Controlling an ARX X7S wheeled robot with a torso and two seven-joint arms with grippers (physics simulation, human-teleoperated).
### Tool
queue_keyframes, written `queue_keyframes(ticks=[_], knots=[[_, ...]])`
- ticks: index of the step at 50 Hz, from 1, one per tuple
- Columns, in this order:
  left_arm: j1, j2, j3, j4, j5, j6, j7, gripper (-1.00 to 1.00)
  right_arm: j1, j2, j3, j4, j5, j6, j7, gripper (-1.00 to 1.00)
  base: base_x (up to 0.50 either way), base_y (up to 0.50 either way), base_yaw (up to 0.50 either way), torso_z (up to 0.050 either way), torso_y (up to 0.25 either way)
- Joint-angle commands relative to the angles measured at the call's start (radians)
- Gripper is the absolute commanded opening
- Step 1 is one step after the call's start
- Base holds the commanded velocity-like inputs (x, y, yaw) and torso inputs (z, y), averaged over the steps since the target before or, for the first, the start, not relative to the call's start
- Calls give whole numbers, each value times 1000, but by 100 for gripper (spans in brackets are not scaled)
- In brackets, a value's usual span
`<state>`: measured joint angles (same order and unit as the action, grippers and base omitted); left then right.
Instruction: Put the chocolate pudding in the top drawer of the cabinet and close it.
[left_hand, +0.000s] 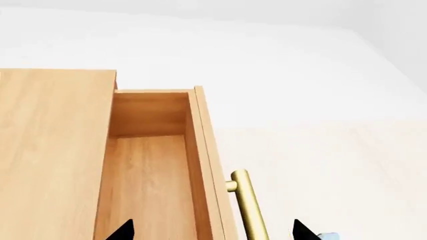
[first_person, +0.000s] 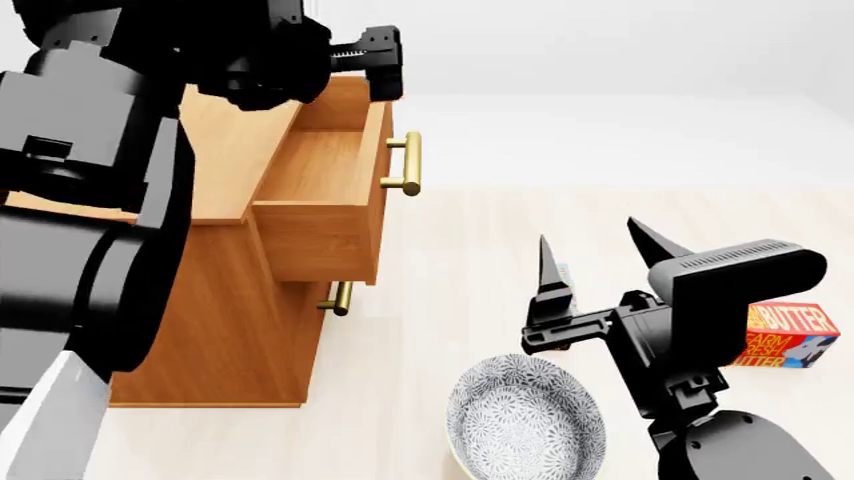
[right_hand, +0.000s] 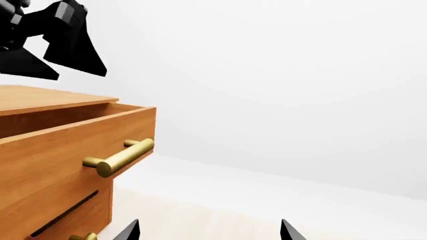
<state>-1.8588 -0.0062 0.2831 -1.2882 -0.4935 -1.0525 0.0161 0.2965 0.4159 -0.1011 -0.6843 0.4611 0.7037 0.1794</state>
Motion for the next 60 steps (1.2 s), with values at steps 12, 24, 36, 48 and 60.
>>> queue_keyframes(ticks=[12,24,36,48,60], knots=[[19,6,26,-21,-119,-36,2,100,-19,12,8,5,5,-22,-3,100,0,0,0,0,0],[34,6,230,-21,-337,-17,-25,100,-21,11,7,25,4,-38,-5,100,0,0,0,0,0],[46,6,368,-20,-461,3,-43,100,-21,8,4,46,2,-53,-6,100,0,0,0,0,0],[57,6,408,-21,-496,9,-58,100,-25,8,0,63,0,-69,-9,100,0,0,0,0,0],[71,6,364,-21,-457,-11,-39,100,-18,5,-11,75,-4,-76,-8,100,0,0,0,0,0]])
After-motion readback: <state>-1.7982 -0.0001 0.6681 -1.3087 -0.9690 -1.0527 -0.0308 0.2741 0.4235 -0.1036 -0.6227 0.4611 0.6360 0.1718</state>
